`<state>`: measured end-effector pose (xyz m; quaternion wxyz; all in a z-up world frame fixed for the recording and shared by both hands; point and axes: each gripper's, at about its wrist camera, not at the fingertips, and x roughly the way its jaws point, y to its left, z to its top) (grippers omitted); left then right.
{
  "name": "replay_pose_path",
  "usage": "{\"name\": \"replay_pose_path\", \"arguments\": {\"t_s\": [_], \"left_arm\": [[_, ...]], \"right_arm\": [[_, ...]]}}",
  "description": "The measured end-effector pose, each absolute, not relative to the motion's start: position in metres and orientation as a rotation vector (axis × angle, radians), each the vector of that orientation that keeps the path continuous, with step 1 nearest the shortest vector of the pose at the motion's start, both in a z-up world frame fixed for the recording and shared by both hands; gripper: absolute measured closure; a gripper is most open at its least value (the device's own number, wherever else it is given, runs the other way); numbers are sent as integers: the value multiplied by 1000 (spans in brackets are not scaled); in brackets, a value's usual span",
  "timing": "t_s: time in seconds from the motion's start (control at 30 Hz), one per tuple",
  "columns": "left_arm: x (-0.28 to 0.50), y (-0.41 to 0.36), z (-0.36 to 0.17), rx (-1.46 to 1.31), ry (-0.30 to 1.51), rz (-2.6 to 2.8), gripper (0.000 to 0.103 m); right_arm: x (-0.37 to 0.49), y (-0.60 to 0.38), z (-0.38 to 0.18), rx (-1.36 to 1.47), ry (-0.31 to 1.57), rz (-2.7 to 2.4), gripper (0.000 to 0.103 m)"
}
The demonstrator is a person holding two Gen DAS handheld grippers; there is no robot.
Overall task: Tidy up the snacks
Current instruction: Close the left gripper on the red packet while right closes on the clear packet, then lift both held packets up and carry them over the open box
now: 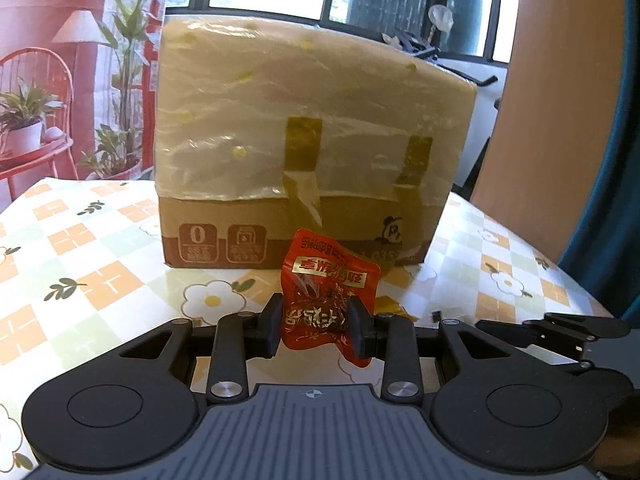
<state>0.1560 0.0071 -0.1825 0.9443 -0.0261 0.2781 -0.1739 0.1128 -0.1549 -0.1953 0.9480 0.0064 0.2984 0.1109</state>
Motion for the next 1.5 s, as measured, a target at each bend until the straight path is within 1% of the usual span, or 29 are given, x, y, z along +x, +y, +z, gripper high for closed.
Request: {"name": "replay_pose_path", "arguments": {"t_s": [0.27, 0.6, 0.77, 0.9, 1.0, 1.17, 1.5], "left_arm": [[156, 9, -155, -49, 481, -365, 68], [173, 1, -78, -39, 302, -409, 68], [203, -12, -45, -62, 277, -433, 67], [233, -21, -27, -63, 271, -447, 67], [257, -32, -21, -12, 268, -437, 67], [293, -44, -17, 6, 322, -416, 67], [323, -50, -35, 51, 426, -390, 66]], "right_arm": [[109, -156, -170, 1, 539, 221, 53], [133, -165, -95, -34, 359, 246, 53], [155, -174, -55, -31, 263, 252, 53], [182, -181, -37, -37, 227, 249, 53], [206, -185, -30, -39, 207, 246, 53], [244, -194, -28, -17, 210, 236, 53], [285, -204, -43, -33, 285, 240, 52]]}}
